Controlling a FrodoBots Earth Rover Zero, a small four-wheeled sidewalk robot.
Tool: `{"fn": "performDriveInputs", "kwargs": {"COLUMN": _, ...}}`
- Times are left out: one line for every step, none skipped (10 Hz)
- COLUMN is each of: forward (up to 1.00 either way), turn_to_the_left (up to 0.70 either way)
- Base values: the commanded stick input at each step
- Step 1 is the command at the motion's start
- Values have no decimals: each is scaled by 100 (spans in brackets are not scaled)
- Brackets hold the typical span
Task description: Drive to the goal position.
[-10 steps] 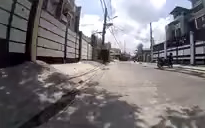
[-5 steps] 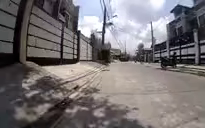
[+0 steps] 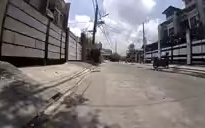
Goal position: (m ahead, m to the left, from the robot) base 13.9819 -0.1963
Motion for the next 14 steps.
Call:
{"fn": "performDriveInputs", "kwargs": {"forward": 100, "turn_to_the_left": 0}}
{"fn": "performDriveInputs", "kwargs": {"forward": 100, "turn_to_the_left": 0}}
{"fn": "performDriveInputs", "kwargs": {"forward": 100, "turn_to_the_left": 0}}
{"fn": "performDriveInputs", "kwargs": {"forward": 100, "turn_to_the_left": 0}}
{"fn": "performDriveInputs", "kwargs": {"forward": 100, "turn_to_the_left": 0}}
{"fn": "performDriveInputs", "kwargs": {"forward": 100, "turn_to_the_left": 0}}
{"fn": "performDriveInputs", "kwargs": {"forward": 100, "turn_to_the_left": -1}}
{"fn": "performDriveInputs", "kwargs": {"forward": 100, "turn_to_the_left": -12}}
{"fn": "performDriveInputs", "kwargs": {"forward": 100, "turn_to_the_left": -23}}
{"fn": "performDriveInputs", "kwargs": {"forward": 100, "turn_to_the_left": -36}}
{"fn": "performDriveInputs", "kwargs": {"forward": 100, "turn_to_the_left": -36}}
{"fn": "performDriveInputs", "kwargs": {"forward": 100, "turn_to_the_left": -35}}
{"fn": "performDriveInputs", "kwargs": {"forward": 100, "turn_to_the_left": -20}}
{"fn": "performDriveInputs", "kwargs": {"forward": 100, "turn_to_the_left": -4}}
